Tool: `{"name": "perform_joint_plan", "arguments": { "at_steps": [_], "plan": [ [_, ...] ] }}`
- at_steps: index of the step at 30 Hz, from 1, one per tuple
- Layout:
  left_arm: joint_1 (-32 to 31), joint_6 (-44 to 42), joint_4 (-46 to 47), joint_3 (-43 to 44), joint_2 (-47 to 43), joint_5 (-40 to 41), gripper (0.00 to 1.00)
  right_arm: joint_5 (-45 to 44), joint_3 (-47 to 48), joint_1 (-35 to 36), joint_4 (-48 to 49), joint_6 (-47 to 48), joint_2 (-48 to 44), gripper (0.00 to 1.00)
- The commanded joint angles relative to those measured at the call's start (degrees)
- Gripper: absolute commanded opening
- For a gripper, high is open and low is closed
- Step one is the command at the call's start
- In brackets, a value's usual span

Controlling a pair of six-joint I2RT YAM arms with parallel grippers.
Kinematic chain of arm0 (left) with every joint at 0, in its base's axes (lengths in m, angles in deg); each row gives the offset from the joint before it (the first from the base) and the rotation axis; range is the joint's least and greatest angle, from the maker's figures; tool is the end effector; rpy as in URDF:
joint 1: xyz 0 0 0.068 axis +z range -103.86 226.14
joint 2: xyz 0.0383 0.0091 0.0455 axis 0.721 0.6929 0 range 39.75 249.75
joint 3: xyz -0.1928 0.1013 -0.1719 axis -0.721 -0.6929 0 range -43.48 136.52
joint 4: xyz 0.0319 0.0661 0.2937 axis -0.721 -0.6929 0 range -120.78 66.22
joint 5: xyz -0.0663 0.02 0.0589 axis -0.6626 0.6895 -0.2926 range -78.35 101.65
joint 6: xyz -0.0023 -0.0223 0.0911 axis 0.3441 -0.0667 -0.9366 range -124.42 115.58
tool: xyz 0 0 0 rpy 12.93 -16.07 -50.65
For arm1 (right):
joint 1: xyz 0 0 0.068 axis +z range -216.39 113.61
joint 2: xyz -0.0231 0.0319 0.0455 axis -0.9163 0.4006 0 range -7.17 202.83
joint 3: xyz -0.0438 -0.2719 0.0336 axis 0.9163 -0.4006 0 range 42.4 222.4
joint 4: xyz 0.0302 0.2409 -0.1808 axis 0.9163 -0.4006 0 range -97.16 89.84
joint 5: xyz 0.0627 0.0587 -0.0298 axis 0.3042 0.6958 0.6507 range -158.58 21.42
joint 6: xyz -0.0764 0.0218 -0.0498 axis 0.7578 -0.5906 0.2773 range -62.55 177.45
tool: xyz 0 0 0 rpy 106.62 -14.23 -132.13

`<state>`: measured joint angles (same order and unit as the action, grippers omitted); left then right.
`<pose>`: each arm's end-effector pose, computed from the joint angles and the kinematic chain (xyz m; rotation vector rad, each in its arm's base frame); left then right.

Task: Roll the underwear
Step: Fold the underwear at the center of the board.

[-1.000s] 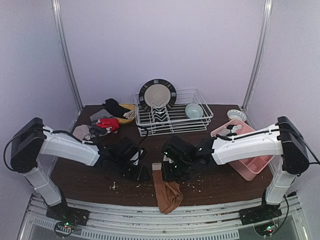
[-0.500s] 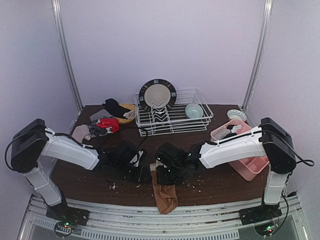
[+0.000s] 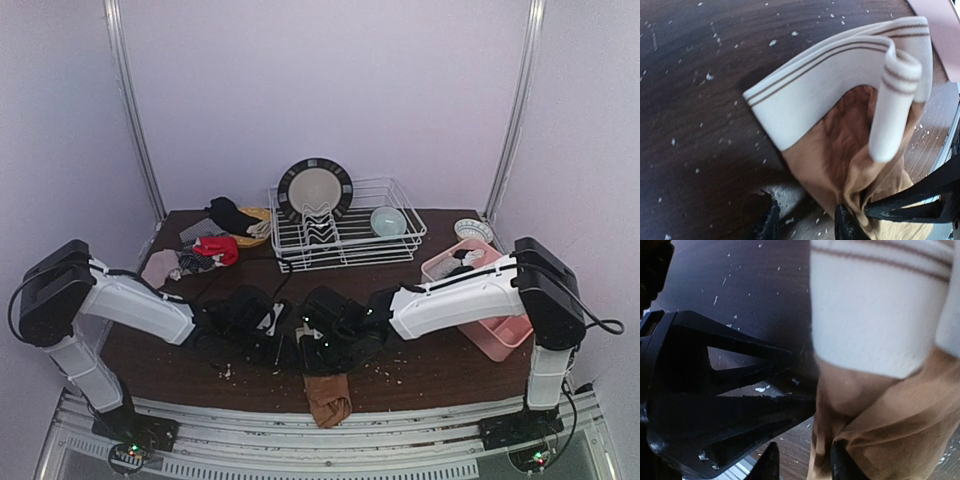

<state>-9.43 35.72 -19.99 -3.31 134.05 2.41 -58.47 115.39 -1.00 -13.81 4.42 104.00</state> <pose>0.1914 -0.3033 0.0615 0.4342 2.6286 -0.8564 0.1857 0.4410 0.1093 -0.3852 2.7651 0.9559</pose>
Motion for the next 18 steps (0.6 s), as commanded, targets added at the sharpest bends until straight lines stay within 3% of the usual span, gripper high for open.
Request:
{"name": "perform_joint_plan", "arguments": {
  "at_steps": [1,7,11,12,16,18],
  "plan": [
    [-0.33,0.84,-4.73,-3.02,-1.86,2.01,0.38,0.12,2.04,0.52,-2.73,1.89,-2.76,0.39],
    [-0.34,0.59,-9.10,-5.02,-10.63,4.89,0.40,-1.90,-0.60,0.52,-5.12,4.29,-10.76,0.49],
    [-0.33,-0.32,-14.14,-4.25,-17.04,8.26,0.45,-4.93,-3.14,0.50,-8.08,9.18,-15.08,0.49],
    [-0.34,-0.70,-14.92,-3.18,-17.92,8.69,0.46,-6.49,-4.05,0.50,-8.37,10.12,-15.52,0.45],
    [-0.33,-2.08,-16.38,2.85,-16.22,7.41,0.47,-8.14,-7.35,0.54,-7.29,13.44,-14.54,0.16],
    [-0.37,-2.69,-16.80,6.70,-12.79,5.93,0.47,-8.48,-9.55,0.77,-4.26,13.69,-13.96,0.09]
  ]
}}
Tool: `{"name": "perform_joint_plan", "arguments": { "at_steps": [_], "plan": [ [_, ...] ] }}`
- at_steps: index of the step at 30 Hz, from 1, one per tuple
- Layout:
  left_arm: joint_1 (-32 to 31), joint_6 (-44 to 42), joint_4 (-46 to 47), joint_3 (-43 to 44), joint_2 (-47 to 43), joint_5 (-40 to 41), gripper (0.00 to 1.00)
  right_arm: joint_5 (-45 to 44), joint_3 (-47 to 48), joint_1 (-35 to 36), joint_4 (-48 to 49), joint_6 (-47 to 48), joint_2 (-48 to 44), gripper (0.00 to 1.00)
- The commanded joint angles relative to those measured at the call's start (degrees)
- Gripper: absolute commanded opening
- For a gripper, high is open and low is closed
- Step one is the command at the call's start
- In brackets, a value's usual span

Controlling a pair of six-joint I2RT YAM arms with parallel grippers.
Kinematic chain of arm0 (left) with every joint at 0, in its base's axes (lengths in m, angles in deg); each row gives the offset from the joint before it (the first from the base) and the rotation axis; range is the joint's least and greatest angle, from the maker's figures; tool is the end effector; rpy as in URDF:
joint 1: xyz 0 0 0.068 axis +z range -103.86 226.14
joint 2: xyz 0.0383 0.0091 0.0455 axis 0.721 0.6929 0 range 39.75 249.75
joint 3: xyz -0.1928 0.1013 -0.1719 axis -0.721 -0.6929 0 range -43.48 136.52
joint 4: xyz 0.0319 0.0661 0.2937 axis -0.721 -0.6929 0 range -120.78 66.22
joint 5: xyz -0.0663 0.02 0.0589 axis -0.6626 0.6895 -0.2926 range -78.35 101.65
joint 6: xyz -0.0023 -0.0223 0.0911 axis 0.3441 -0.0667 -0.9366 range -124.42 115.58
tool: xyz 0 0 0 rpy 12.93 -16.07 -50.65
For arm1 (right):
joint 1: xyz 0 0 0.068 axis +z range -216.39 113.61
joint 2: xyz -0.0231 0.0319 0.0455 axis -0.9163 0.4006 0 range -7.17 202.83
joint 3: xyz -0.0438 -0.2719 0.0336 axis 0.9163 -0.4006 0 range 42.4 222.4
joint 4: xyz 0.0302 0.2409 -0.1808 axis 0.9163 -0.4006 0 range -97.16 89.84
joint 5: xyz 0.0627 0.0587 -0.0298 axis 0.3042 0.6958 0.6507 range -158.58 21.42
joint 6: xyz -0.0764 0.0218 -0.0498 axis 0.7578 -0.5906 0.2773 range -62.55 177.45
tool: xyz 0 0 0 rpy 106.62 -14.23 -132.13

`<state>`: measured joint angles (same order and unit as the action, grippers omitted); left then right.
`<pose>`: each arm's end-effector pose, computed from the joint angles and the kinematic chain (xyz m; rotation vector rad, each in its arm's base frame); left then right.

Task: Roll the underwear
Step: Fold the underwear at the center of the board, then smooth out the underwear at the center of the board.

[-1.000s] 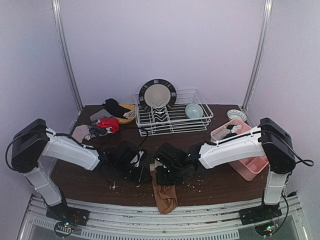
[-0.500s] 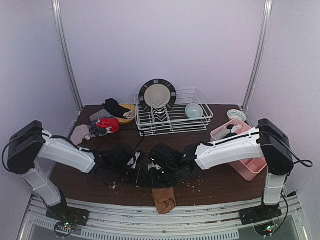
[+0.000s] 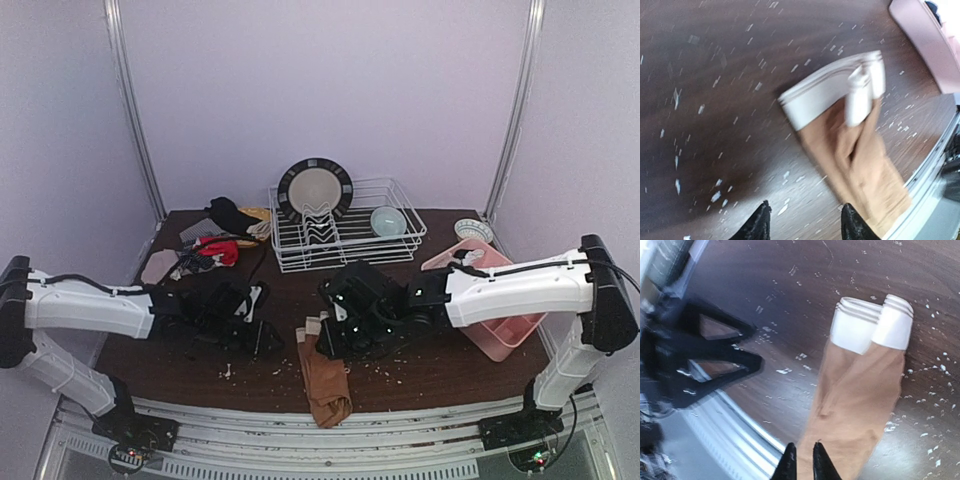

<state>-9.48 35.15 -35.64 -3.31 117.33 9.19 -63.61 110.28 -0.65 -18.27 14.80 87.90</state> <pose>0.1840 -0.2755 0.1282 0.3822 2.5643 -0.7481 0.1738 0.4035 0.1903 -0.5651 2.5354 0.9321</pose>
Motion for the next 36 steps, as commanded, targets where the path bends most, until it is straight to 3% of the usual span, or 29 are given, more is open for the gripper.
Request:
{"name": "perform_joint_plan", "arguments": {
  "at_steps": [1,4,6,9,10,23,26,29,33,36],
  "plan": [
    [-0.37,-2.33,-1.40,8.62,6.02,-1.29,0.47,-3.88,-5.60,0.47,1.52,3.12,2.14,0.09],
    [-0.54,-2.20,-3.46,13.16,11.60,-0.77,0.55,-5.37,-8.75,0.57,4.23,2.12,1.35,0.16],
    [-0.64,-2.17,-3.80,14.85,14.61,-0.62,0.67,-6.73,-10.36,0.62,5.07,1.50,0.13,0.26],
    [-0.97,-2.71,-5.85,17.70,17.15,0.69,0.94,-8.12,-12.38,0.59,5.93,1.47,-1.80,0.33],
    [-1.03,-3.14,-6.35,18.52,17.71,0.84,0.97,-8.40,-12.94,0.56,6.00,1.45,-2.39,0.34],
    [-3.13,-6.22,-14.13,29.74,26.19,4.89,0.97,-12.32,-17.77,0.17,6.56,0.62,-7.88,0.38],
    [-3.11,-6.54,-14.94,31.60,28.31,5.95,0.88,-12.57,-17.84,0.07,6.24,0.63,-8.51,0.38],
    [-3.14,-6.80,-14.46,32.65,29.91,6.02,0.72,-12.22,-17.85,0.05,6.28,0.85,-8.86,0.38],
    [-3.11,-6.58,-12.16,31.51,29.55,6.50,0.31,-9.60,-17.65,0.16,7.41,2.67,-8.32,0.36],
    [-3.10,-5.82,-8.75,28.08,26.81,7.47,0.14,-8.49,-17.50,1.48,9.04,4.46,-7.26,0.35]
  ]
}}
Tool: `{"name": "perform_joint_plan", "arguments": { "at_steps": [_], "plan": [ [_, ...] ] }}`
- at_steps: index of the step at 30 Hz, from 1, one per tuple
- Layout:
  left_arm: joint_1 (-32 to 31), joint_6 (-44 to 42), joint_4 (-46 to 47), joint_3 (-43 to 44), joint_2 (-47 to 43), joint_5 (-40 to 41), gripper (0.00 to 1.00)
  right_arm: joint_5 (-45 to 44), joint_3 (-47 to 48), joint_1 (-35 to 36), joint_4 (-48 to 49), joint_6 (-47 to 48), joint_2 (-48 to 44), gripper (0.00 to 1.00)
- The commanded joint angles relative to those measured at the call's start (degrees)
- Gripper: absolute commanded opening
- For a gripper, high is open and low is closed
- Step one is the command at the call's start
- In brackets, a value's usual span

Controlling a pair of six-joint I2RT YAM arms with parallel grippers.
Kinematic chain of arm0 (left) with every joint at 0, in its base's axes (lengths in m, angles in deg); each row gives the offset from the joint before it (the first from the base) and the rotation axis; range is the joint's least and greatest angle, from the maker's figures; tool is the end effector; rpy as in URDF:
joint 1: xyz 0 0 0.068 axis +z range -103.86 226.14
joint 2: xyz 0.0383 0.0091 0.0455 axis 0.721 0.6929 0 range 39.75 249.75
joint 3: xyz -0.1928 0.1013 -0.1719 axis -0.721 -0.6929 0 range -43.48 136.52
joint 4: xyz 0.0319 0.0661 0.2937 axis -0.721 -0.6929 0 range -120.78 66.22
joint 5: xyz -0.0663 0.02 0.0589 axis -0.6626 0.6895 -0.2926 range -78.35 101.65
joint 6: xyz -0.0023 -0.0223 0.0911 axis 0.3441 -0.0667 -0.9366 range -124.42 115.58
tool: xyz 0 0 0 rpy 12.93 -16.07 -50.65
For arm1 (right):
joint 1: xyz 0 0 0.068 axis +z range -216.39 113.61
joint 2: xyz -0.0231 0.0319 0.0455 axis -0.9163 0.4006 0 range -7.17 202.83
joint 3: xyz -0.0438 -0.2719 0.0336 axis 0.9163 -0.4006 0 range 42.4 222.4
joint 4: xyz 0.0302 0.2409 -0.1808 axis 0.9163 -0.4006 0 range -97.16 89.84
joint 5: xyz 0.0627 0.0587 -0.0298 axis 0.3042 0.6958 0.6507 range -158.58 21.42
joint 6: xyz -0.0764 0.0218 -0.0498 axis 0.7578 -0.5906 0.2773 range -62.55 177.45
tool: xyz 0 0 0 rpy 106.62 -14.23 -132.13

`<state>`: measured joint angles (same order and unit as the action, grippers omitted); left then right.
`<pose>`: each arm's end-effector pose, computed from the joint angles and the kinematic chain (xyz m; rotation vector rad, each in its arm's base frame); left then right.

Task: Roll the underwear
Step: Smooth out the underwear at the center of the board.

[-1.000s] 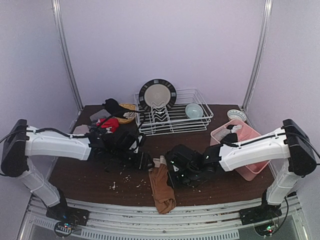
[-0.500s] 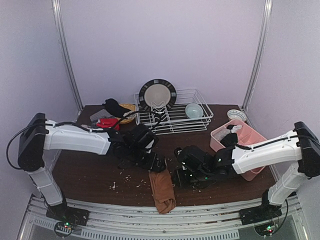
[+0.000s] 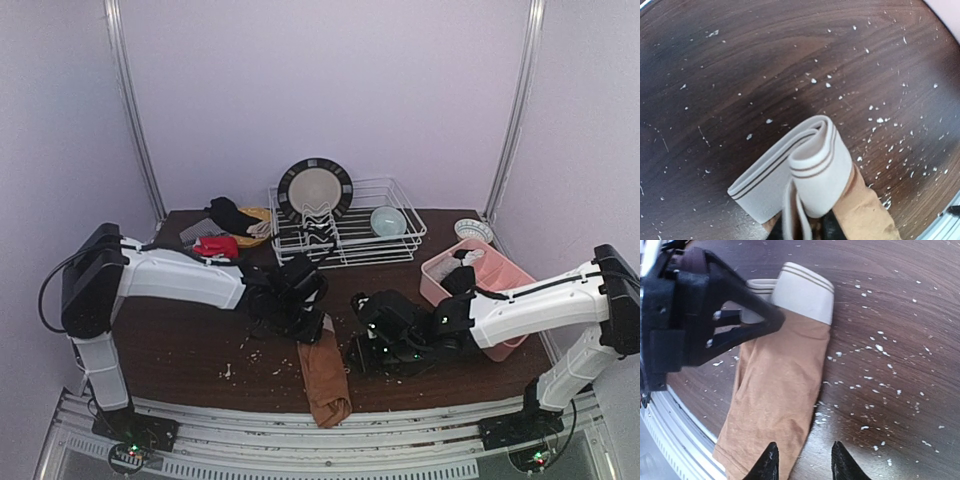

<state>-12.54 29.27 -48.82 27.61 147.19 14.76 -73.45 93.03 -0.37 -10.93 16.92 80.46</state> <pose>0.2349 -0.3773 0.1080 0.5704 2.6619 -0.4497 0.1618 0.3460 0.1391 -0.5199 2.4881 0.7222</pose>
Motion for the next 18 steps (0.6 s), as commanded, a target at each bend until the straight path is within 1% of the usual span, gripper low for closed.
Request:
{"name": "perform_joint_plan", "arguments": {
  "at_steps": [1,2,4,5,11,14,18],
  "plan": [
    [-0.04,0.34,5.42,-3.95,-4.00,2.22,0.11,1.28,0.12,1.74,2.05,2.98,0.77,0.35],
    [-0.04,0.40,6.33,-5.05,-4.84,2.42,0.09,1.08,0.83,2.36,2.07,3.57,1.61,0.35],
    [-0.04,0.56,7.63,-6.71,-6.02,2.56,0.01,0.22,3.18,4.19,1.74,4.95,3.69,0.34],
    [-0.04,0.70,8.50,-7.50,-6.33,2.51,0.00,-0.40,4.49,5.13,1.48,5.66,5.01,0.34],
    [0.04,2.24,14.05,-13.69,-8.85,2.07,0.00,-2.81,12.92,9.06,-1.95,7.90,14.73,0.32],
    [0.33,3.13,16.46,-17.04,-10.29,2.18,0.00,-4.44,15.03,10.36,-4.15,8.55,17.80,0.27],
    [0.77,4.56,20.03,-21.92,-12.79,2.22,0.00,-5.19,14.33,11.47,-5.95,7.95,19.29,0.18]
  ]
}}
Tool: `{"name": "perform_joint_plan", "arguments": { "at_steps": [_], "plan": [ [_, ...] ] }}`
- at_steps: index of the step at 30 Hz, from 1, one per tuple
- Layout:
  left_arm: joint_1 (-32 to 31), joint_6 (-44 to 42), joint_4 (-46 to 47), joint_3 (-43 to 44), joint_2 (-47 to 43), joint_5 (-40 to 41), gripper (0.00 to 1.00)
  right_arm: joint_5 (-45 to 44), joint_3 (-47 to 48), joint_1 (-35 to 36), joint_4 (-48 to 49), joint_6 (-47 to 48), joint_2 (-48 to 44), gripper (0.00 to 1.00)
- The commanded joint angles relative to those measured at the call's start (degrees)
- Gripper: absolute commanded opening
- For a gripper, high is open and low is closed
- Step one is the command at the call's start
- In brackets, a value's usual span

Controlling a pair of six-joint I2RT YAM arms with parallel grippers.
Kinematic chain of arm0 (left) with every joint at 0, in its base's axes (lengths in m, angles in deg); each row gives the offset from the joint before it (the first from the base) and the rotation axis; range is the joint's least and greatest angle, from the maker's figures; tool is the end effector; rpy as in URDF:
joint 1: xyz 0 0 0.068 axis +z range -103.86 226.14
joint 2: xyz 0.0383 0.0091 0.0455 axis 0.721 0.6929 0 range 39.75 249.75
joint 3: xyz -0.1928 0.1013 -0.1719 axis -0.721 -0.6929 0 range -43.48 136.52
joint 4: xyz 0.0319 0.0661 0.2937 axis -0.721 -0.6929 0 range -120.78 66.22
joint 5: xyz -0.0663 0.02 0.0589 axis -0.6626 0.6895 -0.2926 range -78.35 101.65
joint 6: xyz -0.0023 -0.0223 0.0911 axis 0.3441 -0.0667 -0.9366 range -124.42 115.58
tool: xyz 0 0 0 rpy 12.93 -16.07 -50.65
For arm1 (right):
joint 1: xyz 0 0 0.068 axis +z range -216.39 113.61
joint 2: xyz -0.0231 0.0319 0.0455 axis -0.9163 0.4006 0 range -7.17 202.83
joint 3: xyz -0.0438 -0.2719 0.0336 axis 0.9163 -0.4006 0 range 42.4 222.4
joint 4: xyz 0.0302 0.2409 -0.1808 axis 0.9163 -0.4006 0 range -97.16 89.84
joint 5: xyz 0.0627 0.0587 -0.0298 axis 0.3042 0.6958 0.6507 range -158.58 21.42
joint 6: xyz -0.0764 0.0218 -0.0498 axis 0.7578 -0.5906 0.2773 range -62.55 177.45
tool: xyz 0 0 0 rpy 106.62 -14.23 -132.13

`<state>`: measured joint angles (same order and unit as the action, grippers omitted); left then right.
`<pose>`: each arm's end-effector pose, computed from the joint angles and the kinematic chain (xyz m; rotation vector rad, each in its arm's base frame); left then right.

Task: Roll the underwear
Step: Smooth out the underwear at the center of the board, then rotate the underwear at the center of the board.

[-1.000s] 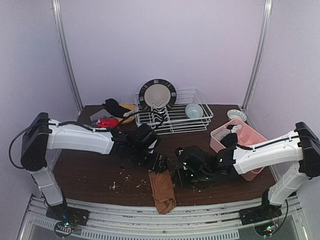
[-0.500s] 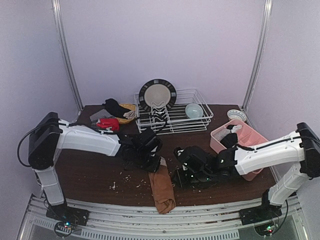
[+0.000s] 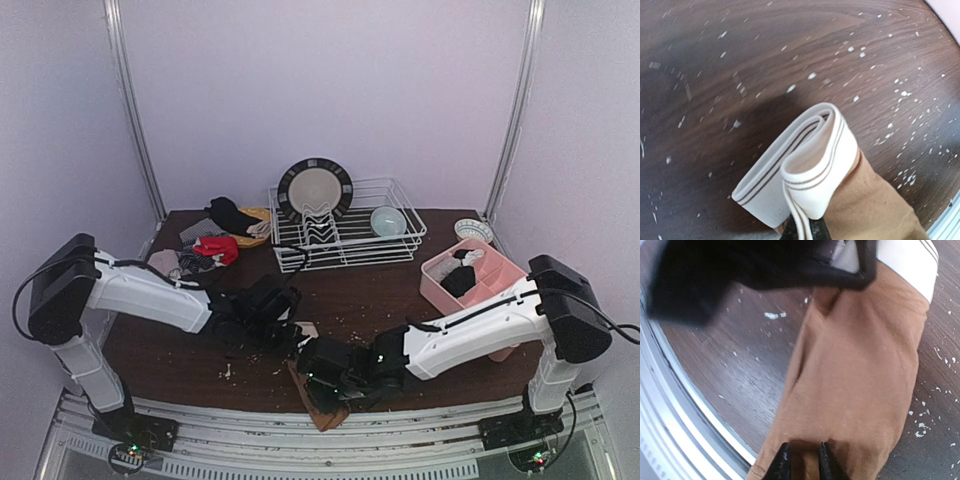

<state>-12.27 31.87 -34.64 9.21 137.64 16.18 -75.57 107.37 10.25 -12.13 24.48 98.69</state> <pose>0.2106 -0.3298 0.0858 0.4742 2.5929 -0.5209 0.1131 0.4319 0.1026 -0.9183 2.4357 0.6230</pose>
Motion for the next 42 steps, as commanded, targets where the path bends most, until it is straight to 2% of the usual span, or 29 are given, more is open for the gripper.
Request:
{"name": "perform_joint_plan", "arguments": {
  "at_steps": [1,7,11,14,18,26,28,31,34,36,40,42],
  "plan": [
    [0.64,2.50,6.60,-4.56,-3.79,0.75,0.00,-3.32,-0.42,1.15,-5.04,0.14,1.25,0.17],
    [0.76,5.49,11.95,-11.15,-5.57,0.59,0.00,-4.42,-1.75,2.94,-7.66,-1.84,2.83,0.08],
    [0.75,9.02,18.21,-16.73,-5.71,0.10,0.00,-4.96,-3.31,3.91,-7.61,-3.65,3.59,0.06],
    [0.71,10.31,23.23,-20.55,-5.06,-1.09,0.00,-4.45,-3.83,4.43,-7.50,-3.82,4.61,0.10],
    [0.45,10.83,25.36,-22.80,-6.30,-1.55,0.00,-4.87,-3.53,5.00,-8.04,-3.77,4.37,0.18],
    [0.07,5.40,11.12,-21.60,-20.70,0.04,0.52,-5.59,-2.00,5.54,-9.74,-2.73,3.76,0.30],
    [-0.03,4.40,6.93,-21.40,-24.60,0.68,0.58,-5.67,-1.30,5.63,-9.99,-2.34,3.82,0.30],
    [-0.12,3.72,0.68,-21.69,-30.72,1.50,0.60,-5.62,-0.99,5.74,-9.93,-2.00,4.05,0.31],
    [-0.08,1.86,-1.00,-21.74,-35.81,1.52,0.52,-5.79,-1.26,5.81,-9.78,-1.90,4.14,0.31],
    [-0.04,-0.31,-0.12,-19.37,-34.98,1.76,0.36,-5.80,-1.81,5.81,-9.19,-1.94,3.92,0.30],
    [0.13,-4.66,-0.37,-8.84,-23.43,0.99,0.02,-5.62,-2.25,5.80,-8.65,-2.07,4.08,0.25],
    [0.39,-5.89,-0.50,-3.36,-16.49,-1.09,0.00,-5.52,-2.58,5.81,-8.28,-2.22,4.10,0.23]
  ]
}}
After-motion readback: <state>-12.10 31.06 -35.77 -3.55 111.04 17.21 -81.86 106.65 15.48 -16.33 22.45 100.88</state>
